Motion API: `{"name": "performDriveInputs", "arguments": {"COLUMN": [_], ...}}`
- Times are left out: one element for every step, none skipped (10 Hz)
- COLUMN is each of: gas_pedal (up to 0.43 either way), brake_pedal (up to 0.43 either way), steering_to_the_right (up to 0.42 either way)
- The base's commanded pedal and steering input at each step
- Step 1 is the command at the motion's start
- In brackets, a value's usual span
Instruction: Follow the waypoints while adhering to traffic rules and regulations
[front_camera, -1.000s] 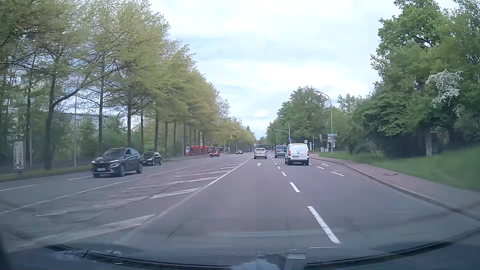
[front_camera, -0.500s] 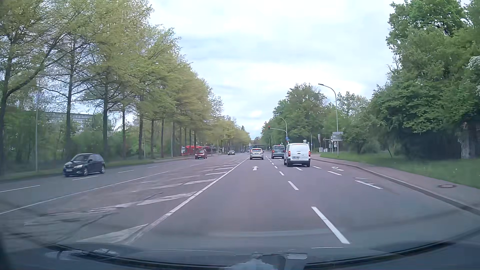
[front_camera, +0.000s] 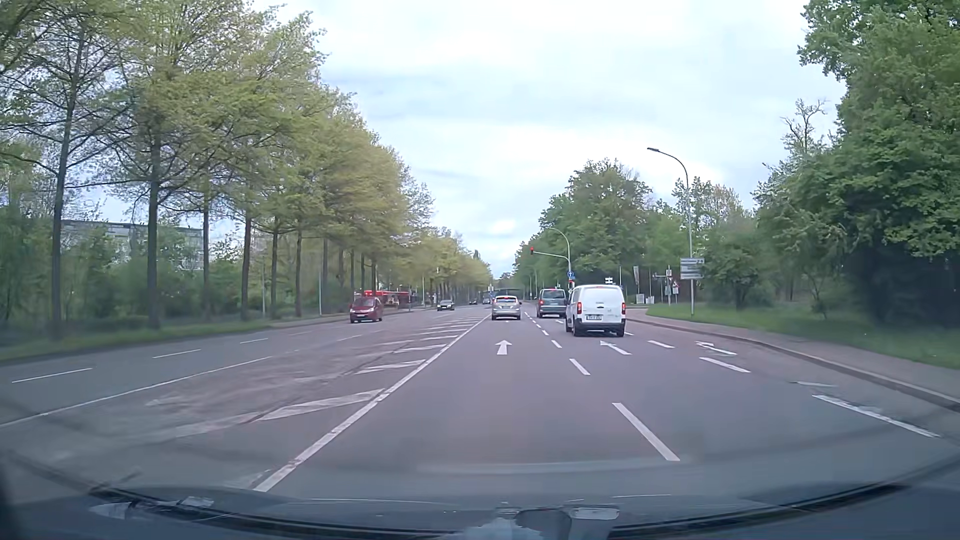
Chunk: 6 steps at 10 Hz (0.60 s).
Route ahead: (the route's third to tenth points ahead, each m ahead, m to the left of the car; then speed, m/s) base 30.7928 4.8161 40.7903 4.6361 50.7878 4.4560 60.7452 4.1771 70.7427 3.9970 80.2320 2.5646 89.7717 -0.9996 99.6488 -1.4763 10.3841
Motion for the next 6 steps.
{"name": "performDriveInputs", "arguments": {"gas_pedal": [0.000,0.000,0.000,0.000,0.000,0.000], "brake_pedal": [0.116,0.128,0.134,0.140,0.146,0.146], "steering_to_the_right": [0.010,0.010,0.009,0.008,0.007,0.006]}}
